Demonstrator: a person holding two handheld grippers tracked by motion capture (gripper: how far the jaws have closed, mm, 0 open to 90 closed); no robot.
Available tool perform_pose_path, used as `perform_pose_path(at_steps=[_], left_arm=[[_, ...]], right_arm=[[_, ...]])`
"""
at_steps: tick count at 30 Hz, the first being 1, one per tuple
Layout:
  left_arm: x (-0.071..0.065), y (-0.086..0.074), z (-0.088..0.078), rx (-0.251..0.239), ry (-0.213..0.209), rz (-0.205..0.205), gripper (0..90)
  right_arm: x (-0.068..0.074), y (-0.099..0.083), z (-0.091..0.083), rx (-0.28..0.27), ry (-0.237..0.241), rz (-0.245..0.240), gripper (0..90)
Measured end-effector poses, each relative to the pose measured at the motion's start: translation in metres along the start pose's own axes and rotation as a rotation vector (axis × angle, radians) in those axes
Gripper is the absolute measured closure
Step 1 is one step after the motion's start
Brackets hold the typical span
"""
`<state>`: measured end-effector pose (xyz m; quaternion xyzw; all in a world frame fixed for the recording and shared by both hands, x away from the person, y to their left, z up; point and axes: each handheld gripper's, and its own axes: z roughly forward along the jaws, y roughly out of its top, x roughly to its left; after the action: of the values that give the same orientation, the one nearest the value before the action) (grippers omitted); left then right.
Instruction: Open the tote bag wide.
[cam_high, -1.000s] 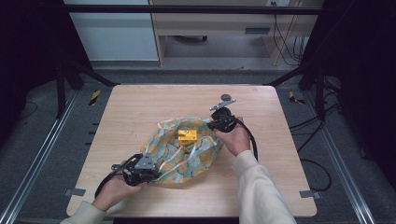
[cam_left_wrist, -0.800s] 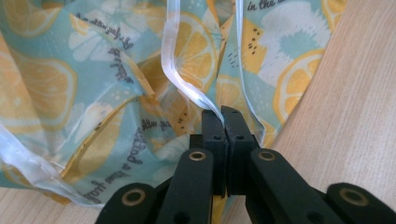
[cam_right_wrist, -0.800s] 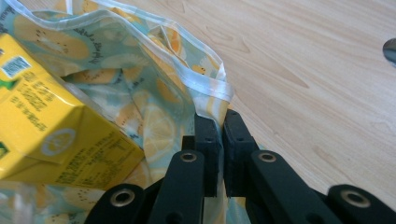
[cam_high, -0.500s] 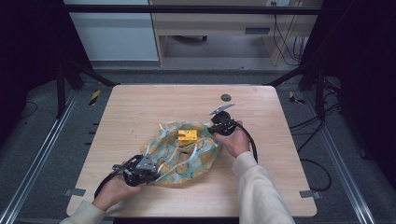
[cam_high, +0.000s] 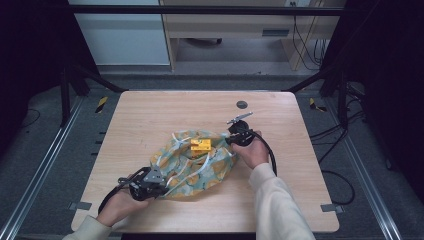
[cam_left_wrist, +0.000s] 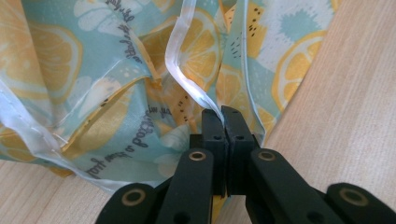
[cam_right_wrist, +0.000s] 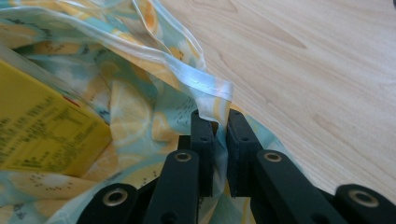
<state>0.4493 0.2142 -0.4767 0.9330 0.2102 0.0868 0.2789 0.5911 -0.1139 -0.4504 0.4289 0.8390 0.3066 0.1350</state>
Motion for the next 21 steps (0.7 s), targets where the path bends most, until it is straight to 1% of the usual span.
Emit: perform_pose_path(at_steps=[2,4,6,9,11,13,15,16,17,21], left_arm=[[-0.001,0.001,0.001,0.004,-0.008,0.005,89.4],[-0.001,0.001,0.001,-0.001,-0.014,0.007,89.2],[-0.002,0.002,0.001,-0.008,-0.012,0.007,88.7],[-0.003,0.003,0.001,-0.016,-0.021,0.013,88.6],[-0.004,0.004,0.0,-0.026,-0.017,0.014,87.5],[-0.003,0.004,-0.002,-0.041,-0.004,0.009,83.4],[-0.002,0.005,-0.005,-0.067,0.019,-0.004,76.0],[-0.002,0.005,-0.007,-0.079,0.023,-0.008,72.9],[-0.002,0.006,-0.008,-0.096,0.028,-0.016,72.0],[-0.003,0.008,-0.013,-0.131,0.052,-0.025,63.2]], right_arm=[[-0.002,-0.003,0.001,0.014,0.0,0.01,81.2],[-0.004,-0.005,0.002,0.018,0.003,0.01,77.5],[-0.004,-0.004,-0.001,0.009,0.0,0.012,70.3],[-0.004,-0.001,-0.009,-0.024,-0.018,0.013,59.0],[-0.004,0.0,-0.015,-0.044,-0.032,0.021,51.3],[-0.004,0.0,-0.022,-0.059,-0.035,0.023,44.4],[-0.004,0.0,-0.03,-0.079,-0.039,0.029,35.9],[-0.003,0.0,-0.034,-0.094,-0.033,0.028,33.7],[-0.002,0.0,-0.038,-0.11,-0.026,0.026,30.9],[0.002,0.004,-0.055,-0.141,-0.012,0.013,26.3]])
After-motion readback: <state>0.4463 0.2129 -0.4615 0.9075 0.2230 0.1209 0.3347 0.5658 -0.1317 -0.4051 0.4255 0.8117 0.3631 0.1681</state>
